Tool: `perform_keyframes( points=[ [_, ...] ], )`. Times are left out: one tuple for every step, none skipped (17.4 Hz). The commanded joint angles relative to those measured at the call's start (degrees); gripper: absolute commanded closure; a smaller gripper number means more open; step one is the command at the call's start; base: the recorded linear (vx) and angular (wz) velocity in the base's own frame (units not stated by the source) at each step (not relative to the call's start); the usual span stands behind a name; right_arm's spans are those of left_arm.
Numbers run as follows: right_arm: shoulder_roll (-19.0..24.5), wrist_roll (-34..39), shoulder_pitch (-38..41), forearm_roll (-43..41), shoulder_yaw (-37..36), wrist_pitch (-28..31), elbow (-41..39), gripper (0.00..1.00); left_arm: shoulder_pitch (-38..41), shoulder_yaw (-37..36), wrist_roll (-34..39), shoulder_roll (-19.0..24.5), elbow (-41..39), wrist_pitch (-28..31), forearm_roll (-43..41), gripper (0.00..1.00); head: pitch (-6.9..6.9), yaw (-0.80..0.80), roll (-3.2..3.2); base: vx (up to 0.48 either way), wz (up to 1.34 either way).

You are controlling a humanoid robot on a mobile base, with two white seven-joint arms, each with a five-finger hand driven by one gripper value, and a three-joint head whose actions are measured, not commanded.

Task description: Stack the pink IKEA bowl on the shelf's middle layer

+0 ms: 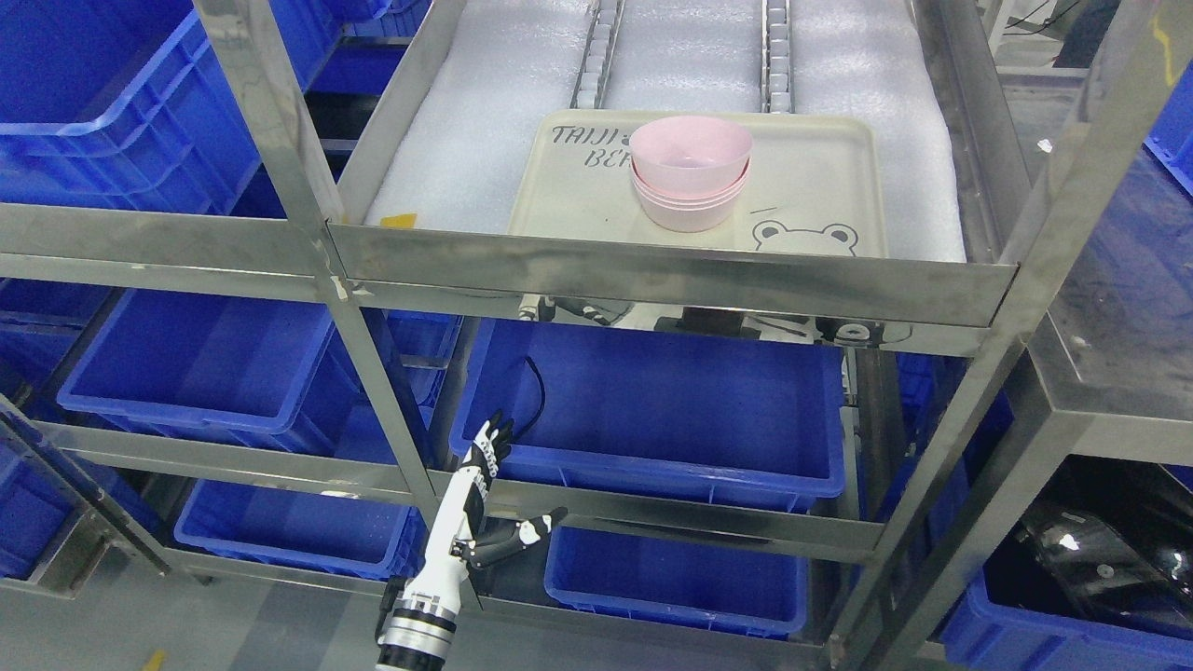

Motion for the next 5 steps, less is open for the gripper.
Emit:
perform_keyframes(
  points=[
    [-1.0,0.0,1.2,0.0,0.0,0.0,-1.0,0.0,-2.0,3.5,-1.9,1.0,-2.8,2.1,2.4,0.0,0.0,0.0,0.0,0.0,0.0],
    [-1.0,0.0,1.2,0.0,0.0,0.0,-1.0,0.0,-2.1,2.0,-2.5,1.0,-2.8,3.3,2.4,0.0,0.0,0.0,0.0,0.0,0.0],
    [-1.0,0.0,1.2,0.0,0.0,0.0,-1.0,0.0,-2.2,0.5,-2.7,1.0,-2.8,3.5,2.4,0.0,0.0,0.0,0.0,0.0,0.0],
    [-1.0,0.0,1.2,0.0,0.0,0.0,-1.0,0.0,-2.2,-0.6,-2.7,1.0,-2.8,3.5,2.4,0.0,0.0,0.0,0.0,0.0,0.0],
    [-1.0,0.0,1.2,0.0,0.0,0.0,-1.0,0.0,-2.2,-1.2,-2.7,1.0,-2.8,3.5,2.4,0.0,0.0,0.0,0.0,0.0,0.0]
  ],
)
